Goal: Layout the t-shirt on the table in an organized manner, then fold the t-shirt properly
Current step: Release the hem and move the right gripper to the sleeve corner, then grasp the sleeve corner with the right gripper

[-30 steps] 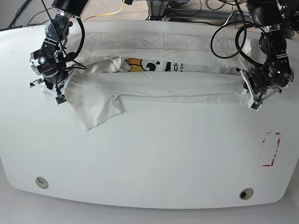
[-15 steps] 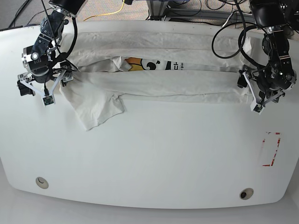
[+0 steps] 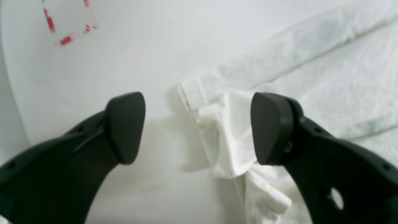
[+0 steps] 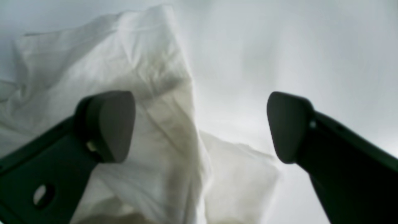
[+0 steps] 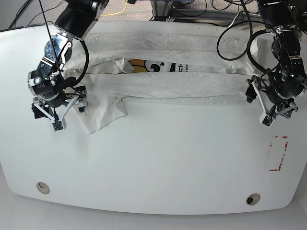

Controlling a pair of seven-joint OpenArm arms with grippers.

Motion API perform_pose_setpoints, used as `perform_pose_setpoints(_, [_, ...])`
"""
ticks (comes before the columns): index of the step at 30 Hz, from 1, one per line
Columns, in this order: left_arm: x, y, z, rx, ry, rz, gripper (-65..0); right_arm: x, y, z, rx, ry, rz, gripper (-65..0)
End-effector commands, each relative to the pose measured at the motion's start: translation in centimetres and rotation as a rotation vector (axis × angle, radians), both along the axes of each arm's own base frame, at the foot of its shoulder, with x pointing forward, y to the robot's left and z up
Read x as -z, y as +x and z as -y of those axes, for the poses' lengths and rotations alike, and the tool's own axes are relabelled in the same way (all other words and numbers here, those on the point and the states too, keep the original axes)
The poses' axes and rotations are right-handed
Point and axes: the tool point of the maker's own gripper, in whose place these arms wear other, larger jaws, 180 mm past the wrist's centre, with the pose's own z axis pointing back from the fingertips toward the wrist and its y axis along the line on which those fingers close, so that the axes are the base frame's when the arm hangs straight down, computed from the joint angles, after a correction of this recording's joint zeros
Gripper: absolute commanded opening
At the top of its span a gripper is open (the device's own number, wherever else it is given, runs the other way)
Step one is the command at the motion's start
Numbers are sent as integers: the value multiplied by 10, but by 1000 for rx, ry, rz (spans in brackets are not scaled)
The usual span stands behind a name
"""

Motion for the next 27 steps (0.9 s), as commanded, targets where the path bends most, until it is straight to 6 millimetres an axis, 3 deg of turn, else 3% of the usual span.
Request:
perform_pose_setpoints(1, [-14, 8, -4, 5, 13, 45, -150, -2, 27, -1, 0, 56, 29, 0])
perform_pose_setpoints(10, [-15, 9, -5, 4, 19, 47, -150, 30, 56, -24, -28, 203, 18, 0])
perform_pose_setpoints(27, [-15, 9, -4, 2, 13, 51, -150, 55, 48, -48, -41, 272, -43, 0])
